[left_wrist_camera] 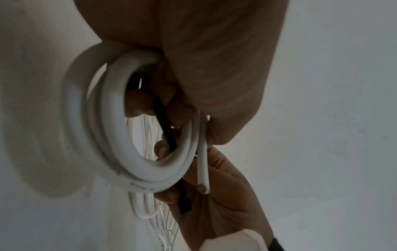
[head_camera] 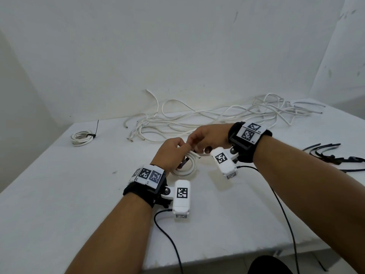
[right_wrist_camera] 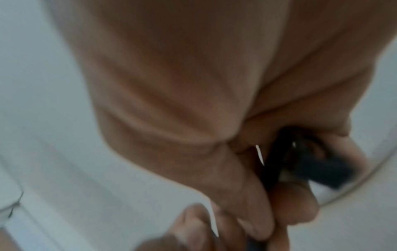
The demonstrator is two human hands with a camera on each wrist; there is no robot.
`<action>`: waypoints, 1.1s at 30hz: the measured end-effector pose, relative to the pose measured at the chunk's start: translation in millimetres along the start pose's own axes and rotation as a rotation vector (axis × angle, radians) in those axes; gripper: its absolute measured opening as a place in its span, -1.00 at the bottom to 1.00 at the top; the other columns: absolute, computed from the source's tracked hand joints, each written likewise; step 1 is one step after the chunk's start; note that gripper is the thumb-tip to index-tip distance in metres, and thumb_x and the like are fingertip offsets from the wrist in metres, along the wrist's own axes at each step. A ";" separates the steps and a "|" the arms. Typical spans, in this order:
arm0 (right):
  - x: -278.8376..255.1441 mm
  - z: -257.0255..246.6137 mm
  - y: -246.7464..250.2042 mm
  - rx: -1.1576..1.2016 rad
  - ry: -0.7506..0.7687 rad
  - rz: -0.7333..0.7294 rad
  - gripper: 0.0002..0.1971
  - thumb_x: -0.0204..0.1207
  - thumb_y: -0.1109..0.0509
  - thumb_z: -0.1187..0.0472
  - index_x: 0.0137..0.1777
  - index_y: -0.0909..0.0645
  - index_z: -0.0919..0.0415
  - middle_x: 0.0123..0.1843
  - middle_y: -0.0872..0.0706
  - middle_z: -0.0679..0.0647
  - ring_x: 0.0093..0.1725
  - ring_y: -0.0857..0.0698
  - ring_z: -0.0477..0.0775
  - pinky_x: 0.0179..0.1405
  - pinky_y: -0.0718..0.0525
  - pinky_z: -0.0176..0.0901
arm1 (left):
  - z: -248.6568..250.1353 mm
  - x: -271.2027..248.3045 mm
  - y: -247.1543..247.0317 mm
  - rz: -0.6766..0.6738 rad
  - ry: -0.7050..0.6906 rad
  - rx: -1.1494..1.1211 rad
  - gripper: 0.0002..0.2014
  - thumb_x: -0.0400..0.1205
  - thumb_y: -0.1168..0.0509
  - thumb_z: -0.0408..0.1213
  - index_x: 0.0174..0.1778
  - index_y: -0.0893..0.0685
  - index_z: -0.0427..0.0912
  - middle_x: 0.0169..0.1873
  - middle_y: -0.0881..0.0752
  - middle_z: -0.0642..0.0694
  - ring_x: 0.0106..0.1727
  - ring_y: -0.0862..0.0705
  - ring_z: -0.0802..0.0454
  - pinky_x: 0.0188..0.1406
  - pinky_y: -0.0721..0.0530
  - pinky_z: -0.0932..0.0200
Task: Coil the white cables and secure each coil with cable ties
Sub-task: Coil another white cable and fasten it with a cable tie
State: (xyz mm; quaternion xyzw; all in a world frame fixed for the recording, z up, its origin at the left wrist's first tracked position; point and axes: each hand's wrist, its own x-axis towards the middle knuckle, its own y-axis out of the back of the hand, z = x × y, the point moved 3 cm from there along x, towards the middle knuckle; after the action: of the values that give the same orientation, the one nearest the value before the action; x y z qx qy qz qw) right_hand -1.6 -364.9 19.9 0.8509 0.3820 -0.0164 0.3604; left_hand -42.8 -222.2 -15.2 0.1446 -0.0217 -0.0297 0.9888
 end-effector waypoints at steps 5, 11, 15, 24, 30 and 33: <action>3.4 1.9 -2.3 0.161 -0.046 0.078 -0.76 0.48 -0.43 0.41 0.08 -0.63 0.13 -0.18 -0.72 0.19 -0.36 -0.63 0.02 -0.36 -0.55 -0.15 | -3.1 -0.1 -0.8 -0.008 0.057 -0.015 -0.75 0.60 -0.32 -0.28 -0.39 -0.50 -0.19 -0.67 -0.48 -0.04 -0.67 -0.40 0.04 -0.46 -0.42 0.11; -4.4 7.2 -1.8 0.308 -0.139 0.263 -0.70 0.55 -0.48 0.37 0.21 -0.49 0.24 -0.49 -0.73 0.00 -0.57 -0.66 -0.10 -0.56 -0.54 -0.38 | 2.8 -1.5 2.7 0.045 0.060 0.118 -0.78 0.40 -0.23 -0.09 -0.38 -0.45 -0.18 -0.55 -0.47 -0.10 -0.46 -0.43 -0.09 -0.28 -0.44 -0.04; 0.4 8.0 -9.6 0.287 -0.153 0.276 -0.69 0.54 -0.50 0.33 0.17 -0.45 0.21 -0.49 -0.72 -0.02 -0.57 -0.63 -0.10 -0.51 -0.53 -0.32 | 4.1 0.6 4.1 0.018 0.078 0.311 -0.67 0.61 -0.16 -0.22 -0.47 -0.37 -0.21 -0.50 -0.44 -0.11 -0.41 -0.40 -0.07 -0.32 -0.38 0.08; -1.6 2.3 -10.9 0.372 0.033 0.397 -0.92 0.52 -0.45 0.45 -0.08 -0.65 0.29 -0.28 -0.75 0.15 -0.38 -0.72 -0.02 -0.36 -0.70 -0.23 | -2.5 -0.1 9.2 0.013 0.085 0.214 -0.62 0.61 -0.27 -0.16 -0.54 -0.44 -0.13 -0.57 -0.45 -0.07 -0.46 -0.40 -0.04 -0.31 -0.36 0.06; -2.7 11.7 2.3 0.225 0.051 0.527 -0.97 0.49 -0.50 0.40 -0.12 -0.78 0.32 -0.30 -0.79 0.16 -0.31 -0.74 0.02 -0.29 -0.72 -0.19 | 1.7 -7.4 4.2 -0.011 0.075 0.096 -0.61 0.53 -0.28 -0.23 -0.59 -0.30 -0.05 -0.60 -0.30 -0.04 -0.56 -0.26 0.00 -0.37 -0.28 0.05; 2.3 18.2 -4.7 0.306 0.024 0.471 -0.97 0.48 -0.51 0.44 -0.11 -0.73 0.36 -0.37 -0.79 0.10 -0.39 -0.72 -0.02 -0.40 -0.67 -0.26 | 2.3 -7.8 1.2 -0.013 0.103 0.035 -0.59 0.50 -0.32 -0.15 -0.63 -0.35 -0.05 -0.62 -0.35 -0.07 -0.59 -0.31 -0.01 -0.31 -0.37 -0.01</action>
State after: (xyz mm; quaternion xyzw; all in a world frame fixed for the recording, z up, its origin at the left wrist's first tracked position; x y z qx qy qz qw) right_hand 1.4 -372.7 2.9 0.9608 0.1712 0.0202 0.2171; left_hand -50.7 -221.3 -13.0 0.1634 0.0296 -0.0283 0.9857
